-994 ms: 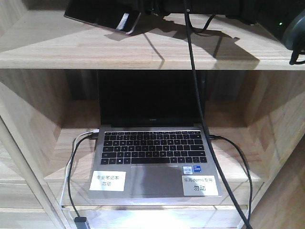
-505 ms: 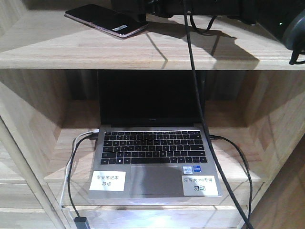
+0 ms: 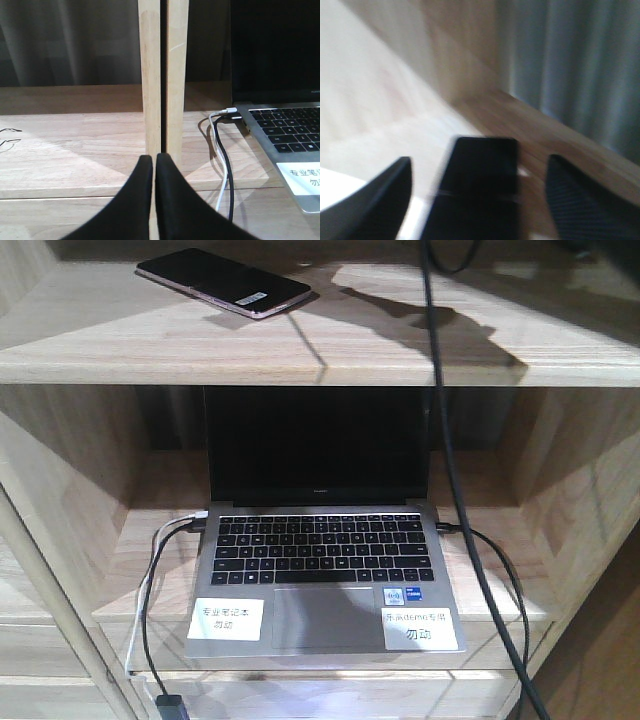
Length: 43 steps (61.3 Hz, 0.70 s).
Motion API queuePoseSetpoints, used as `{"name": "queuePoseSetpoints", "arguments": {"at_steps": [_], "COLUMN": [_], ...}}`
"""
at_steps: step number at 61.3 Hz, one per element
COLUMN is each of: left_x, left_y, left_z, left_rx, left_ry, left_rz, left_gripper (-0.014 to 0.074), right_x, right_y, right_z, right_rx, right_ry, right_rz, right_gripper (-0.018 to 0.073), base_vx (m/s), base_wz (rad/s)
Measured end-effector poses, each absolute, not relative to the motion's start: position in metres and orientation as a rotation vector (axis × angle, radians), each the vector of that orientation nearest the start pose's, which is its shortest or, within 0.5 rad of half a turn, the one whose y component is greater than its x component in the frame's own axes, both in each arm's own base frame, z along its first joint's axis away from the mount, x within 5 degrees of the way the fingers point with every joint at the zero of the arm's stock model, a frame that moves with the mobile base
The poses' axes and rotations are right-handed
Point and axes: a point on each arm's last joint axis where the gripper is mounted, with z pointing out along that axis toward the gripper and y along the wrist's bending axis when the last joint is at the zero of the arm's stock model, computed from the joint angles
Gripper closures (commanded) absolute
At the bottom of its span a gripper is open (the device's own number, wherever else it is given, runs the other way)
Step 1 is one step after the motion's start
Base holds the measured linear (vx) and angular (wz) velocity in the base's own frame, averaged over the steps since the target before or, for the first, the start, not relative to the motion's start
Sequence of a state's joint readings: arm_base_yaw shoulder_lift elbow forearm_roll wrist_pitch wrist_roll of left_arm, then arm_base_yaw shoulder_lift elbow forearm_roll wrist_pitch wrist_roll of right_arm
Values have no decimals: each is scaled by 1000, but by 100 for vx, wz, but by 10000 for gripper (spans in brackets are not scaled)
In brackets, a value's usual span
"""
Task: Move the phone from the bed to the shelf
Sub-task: 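Open the right gripper to release the phone on the shelf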
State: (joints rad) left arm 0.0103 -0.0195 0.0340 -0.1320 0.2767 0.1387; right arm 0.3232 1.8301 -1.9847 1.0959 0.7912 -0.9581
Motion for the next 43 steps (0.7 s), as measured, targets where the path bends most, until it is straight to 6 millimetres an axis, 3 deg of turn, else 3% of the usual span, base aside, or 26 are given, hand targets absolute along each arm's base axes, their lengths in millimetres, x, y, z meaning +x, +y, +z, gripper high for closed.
{"name": "queuePoseSetpoints", "arguments": {"at_steps": [27, 43], "left_x": [55, 55], "left_y": [-3, -3], "left_z": [178, 178], "left_rx": [27, 27], "left_ry": [1772, 1772], "left_rz": [-16, -16], "left_gripper": [596, 596], "right_x": [329, 298], "right_y": [170, 146], "right_z": [482, 462], "right_rx": [-897, -805], "right_ry": [1660, 1698], "right_rz": [731, 647], "right_gripper": [431, 573], "base_vx": [0, 0], "base_wz": [0, 0]}}
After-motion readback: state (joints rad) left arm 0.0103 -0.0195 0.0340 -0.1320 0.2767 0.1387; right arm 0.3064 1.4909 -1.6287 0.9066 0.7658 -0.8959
